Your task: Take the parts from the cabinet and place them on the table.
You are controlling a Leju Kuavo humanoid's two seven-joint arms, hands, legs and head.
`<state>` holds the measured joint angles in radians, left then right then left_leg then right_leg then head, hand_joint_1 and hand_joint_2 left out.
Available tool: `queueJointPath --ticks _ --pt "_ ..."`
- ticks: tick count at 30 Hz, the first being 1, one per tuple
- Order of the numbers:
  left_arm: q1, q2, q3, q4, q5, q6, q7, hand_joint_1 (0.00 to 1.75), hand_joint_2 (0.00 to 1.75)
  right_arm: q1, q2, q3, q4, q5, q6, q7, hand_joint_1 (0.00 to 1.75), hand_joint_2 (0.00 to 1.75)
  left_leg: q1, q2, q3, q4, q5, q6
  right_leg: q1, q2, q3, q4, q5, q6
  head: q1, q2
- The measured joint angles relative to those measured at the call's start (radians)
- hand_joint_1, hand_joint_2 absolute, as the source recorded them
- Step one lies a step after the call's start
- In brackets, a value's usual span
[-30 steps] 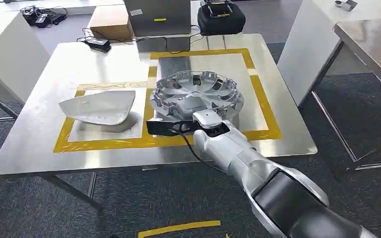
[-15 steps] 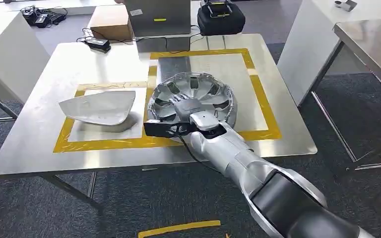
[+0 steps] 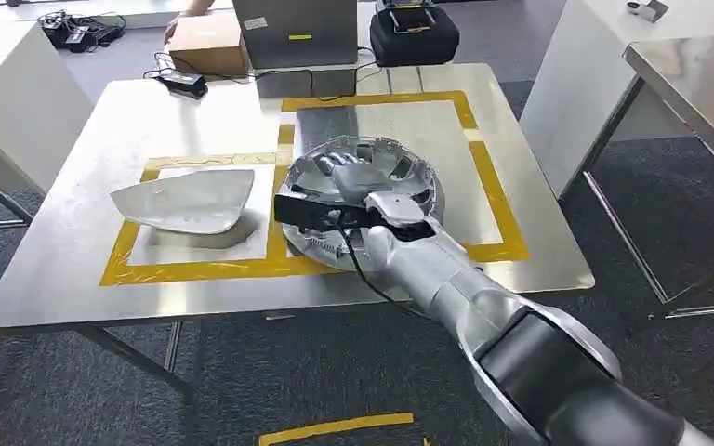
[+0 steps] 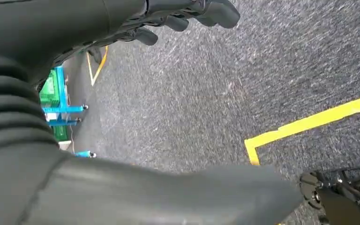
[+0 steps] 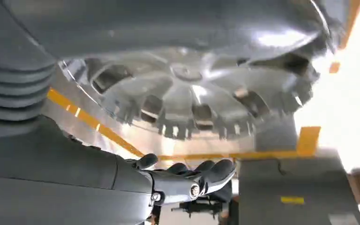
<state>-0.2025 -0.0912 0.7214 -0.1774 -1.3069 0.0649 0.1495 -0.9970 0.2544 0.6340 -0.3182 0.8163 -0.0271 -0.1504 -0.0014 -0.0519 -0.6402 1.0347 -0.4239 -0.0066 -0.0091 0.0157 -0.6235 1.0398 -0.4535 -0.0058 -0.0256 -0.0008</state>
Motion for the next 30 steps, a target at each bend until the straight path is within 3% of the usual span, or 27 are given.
queueJointPath --ticks 3,4,5,6,8,9,10,11,13,14,15,17,19,20,21,23,24,25,26,27,28,29,30 --pt "0.004 0.001 0.010 0.000 0.006 0.004 0.006 0.00 0.00 -0.045 -0.011 -0.054 -0.049 -0.088 -0.043 -0.081 0.00 0.00 -0.002 0.000 0.002 -0.002 0.009 0.008 -0.001 0.002 0.003 -0.005 0.007 0.010 0.000 0.000" --pt "0.006 -0.003 0.013 0.001 0.008 0.007 0.006 0.00 0.00 -0.058 -0.017 -0.074 -0.078 -0.123 -0.052 -0.114 0.00 0.00 0.012 0.005 0.008 -0.021 0.020 0.013 0.005 0.004 0.001 -0.001 0.001 0.013 0.000 0.000" --pt "0.007 -0.003 0.016 0.001 0.010 0.010 0.006 0.00 0.00 -0.071 -0.027 -0.094 -0.113 -0.157 -0.049 -0.129 0.00 0.00 0.012 0.008 0.009 -0.028 0.026 0.016 0.005 0.000 -0.005 0.016 -0.021 0.017 0.002 0.000" --pt "0.009 -0.003 0.017 0.001 0.011 0.011 0.006 0.00 0.00 -0.086 -0.034 -0.110 -0.150 -0.181 -0.043 -0.125 0.00 0.00 0.013 0.011 0.007 -0.029 0.029 0.021 0.004 -0.002 -0.026 0.070 -0.067 0.019 0.006 0.000" --pt "0.013 -0.003 0.021 0.001 0.013 0.016 0.009 0.00 0.00 -0.094 -0.052 -0.131 -0.223 -0.218 -0.042 -0.124 0.00 0.00 0.014 0.013 0.002 -0.029 0.030 0.021 -0.002 -0.003 -0.084 0.230 -0.152 0.028 0.006 0.000" --pt "0.015 -0.003 0.024 0.001 0.015 0.018 0.009 0.00 0.00 -0.088 -0.062 -0.137 -0.265 -0.230 -0.043 -0.125 0.00 0.00 0.015 0.014 -0.001 -0.027 0.032 0.019 -0.005 -0.004 -0.103 0.288 -0.173 0.032 0.006 0.000" --pt "0.018 -0.003 0.026 0.002 0.018 0.020 0.008 0.00 0.00 -0.080 -0.070 -0.142 -0.301 -0.240 -0.043 -0.121 0.00 0.00 0.017 0.014 -0.005 -0.025 0.034 0.016 -0.008 -0.005 -0.100 0.298 -0.168 0.035 0.007 0.000" --pt "0.021 -0.004 0.029 0.002 0.019 0.021 0.008 0.00 0.00 -0.075 -0.078 -0.145 -0.338 -0.249 -0.042 -0.117 0.00 0.00 0.020 0.014 -0.011 -0.022 0.037 0.012 -0.011 -0.006 -0.074 0.257 -0.141 0.038 0.006 0.000" --pt "0.023 -0.004 0.035 0.003 0.020 0.024 0.006 0.00 0.00 -0.075 -0.086 -0.146 -0.404 -0.256 -0.042 -0.116 0.00 0.00 0.029 0.014 -0.027 -0.009 0.042 0.001 -0.019 -0.007 0.033 0.074 -0.070 0.048 0.006 0.000" --pt "0.022 -0.003 0.038 0.002 0.021 0.026 0.005 0.00 0.00 -0.074 -0.093 -0.146 -0.434 -0.263 -0.042 -0.116 0.00 0.00 0.028 0.015 -0.034 -0.001 0.044 -0.007 -0.022 -0.005 0.065 0.000 -0.079 0.051 0.007 0.000" --pt "0.023 -0.001 0.042 0.001 0.021 0.029 0.004 0.00 0.00 -0.068 -0.097 -0.146 -0.459 -0.267 -0.042 -0.117 0.00 0.00 0.028 0.010 -0.037 -0.003 0.048 -0.016 -0.010 0.009 0.063 0.027 -0.055 0.039 0.009 0.000" --pt "0.023 -0.002 0.047 0.002 0.022 0.029 0.003 0.00 0.00 -0.066 -0.105 -0.146 -0.497 -0.273 -0.047 -0.116 0.00 0.00 0.024 0.003 -0.040 -0.001 0.058 -0.031 -0.015 0.008 0.052 0.023 -0.057 0.018 0.007 0.000" --pt "0.029 0.000 0.048 0.002 0.022 0.029 0.003 0.00 0.00 -0.059 -0.111 -0.146 -0.530 -0.280 -0.048 -0.115 0.00 0.00 0.029 -0.001 -0.052 -0.014 0.074 -0.051 -0.014 0.000 0.041 0.015 -0.040 -0.005 0.008 0.000" --pt "0.031 0.000 0.049 0.003 0.022 0.029 0.002 0.00 0.00 -0.058 -0.111 -0.146 -0.542 -0.281 -0.048 -0.115 0.00 0.00 0.030 0.017 -0.059 0.001 0.048 -0.050 -0.015 -0.004 0.033 0.012 -0.029 -0.015 0.007 0.000" --pt "0.031 0.000 0.049 0.003 0.022 0.029 0.002 0.00 0.00 -0.055 -0.113 -0.146 -0.555 -0.281 -0.049 -0.114 0.00 0.00 0.029 0.034 -0.074 0.045 -0.005 -0.052 -0.015 -0.004 0.024 0.010 -0.020 -0.022 0.005 0.000" --pt "0.028 -0.001 0.049 0.003 0.019 0.029 -0.002 0.00 0.00 -0.047 -0.123 -0.146 -0.576 -0.281 -0.053 -0.113 0.00 0.00 0.029 0.044 -0.118 0.200 -0.113 -0.057 -0.011 -0.011 0.002 0.011 -0.002 -0.026 0.004 0.000" --pt "0.027 -0.001 0.049 0.003 0.018 0.029 -0.002 0.00 0.00 -0.040 -0.127 -0.146 -0.585 -0.281 -0.055 -0.111 0.00 0.00 0.029 0.045 -0.136 0.279 -0.147 -0.058 -0.008 -0.015 -0.011 0.011 0.008 -0.028 0.005 0.000" --pt "0.027 -0.001 0.049 0.003 0.017 0.029 -0.002 0.00 0.00 -0.033 -0.132 -0.146 -0.592 -0.281 -0.058 -0.111 0.00 0.00 0.029 0.045 -0.134 0.314 -0.148 -0.056 -0.005 -0.018 -0.023 0.011 0.017 -0.028 0.004 0.000" --pt "0.026 0.000 0.049 0.003 0.016 0.029 -0.002 0.00 0.00 -0.026 -0.137 -0.146 -0.600 -0.281 -0.060 -0.109 0.00 0.00 0.027 0.046 -0.111 0.306 -0.127 -0.053 -0.002 -0.020 -0.034 0.011 0.026 -0.027 0.005 0.000" --pt "0.026 0.000 0.049 0.003 0.015 0.029 0.000 0.00 0.00 -0.020 -0.142 -0.146 -0.608 -0.281 -0.062 -0.107 0.00 0.00 0.024 0.046 -0.066 0.258 -0.096 -0.047 0.000 -0.022 -0.046 0.011 0.036 -0.027 0.005 0.000" --pt "0.026 0.000 0.049 0.003 0.014 0.028 0.000 0.00 0.00 -0.018 -0.146 -0.146 -0.616 -0.281 -0.063 -0.106 0.00 0.00 0.021 0.046 -0.004 0.179 -0.070 -0.038 0.002 -0.023 -0.056 0.011 0.045 -0.025 0.005 0.000" --pt "0.024 0.000 0.049 0.003 0.014 0.028 0.000 0.00 0.00 -0.018 -0.150 -0.146 -0.623 -0.281 -0.064 -0.104 0.00 0.00 0.016 0.048 0.065 0.089 -0.070 -0.028 0.003 -0.024 -0.064 0.012 0.054 -0.022 0.005 0.000" --pt "0.021 0.002 0.049 0.001 0.014 0.027 0.000 0.00 0.00 -0.018 -0.154 -0.146 -0.634 -0.281 -0.066 -0.103 0.00 0.00 0.007 0.054 0.118 0.007 -0.116 -0.018 0.007 -0.026 -0.070 0.013 0.062 -0.016 0.005 0.000"
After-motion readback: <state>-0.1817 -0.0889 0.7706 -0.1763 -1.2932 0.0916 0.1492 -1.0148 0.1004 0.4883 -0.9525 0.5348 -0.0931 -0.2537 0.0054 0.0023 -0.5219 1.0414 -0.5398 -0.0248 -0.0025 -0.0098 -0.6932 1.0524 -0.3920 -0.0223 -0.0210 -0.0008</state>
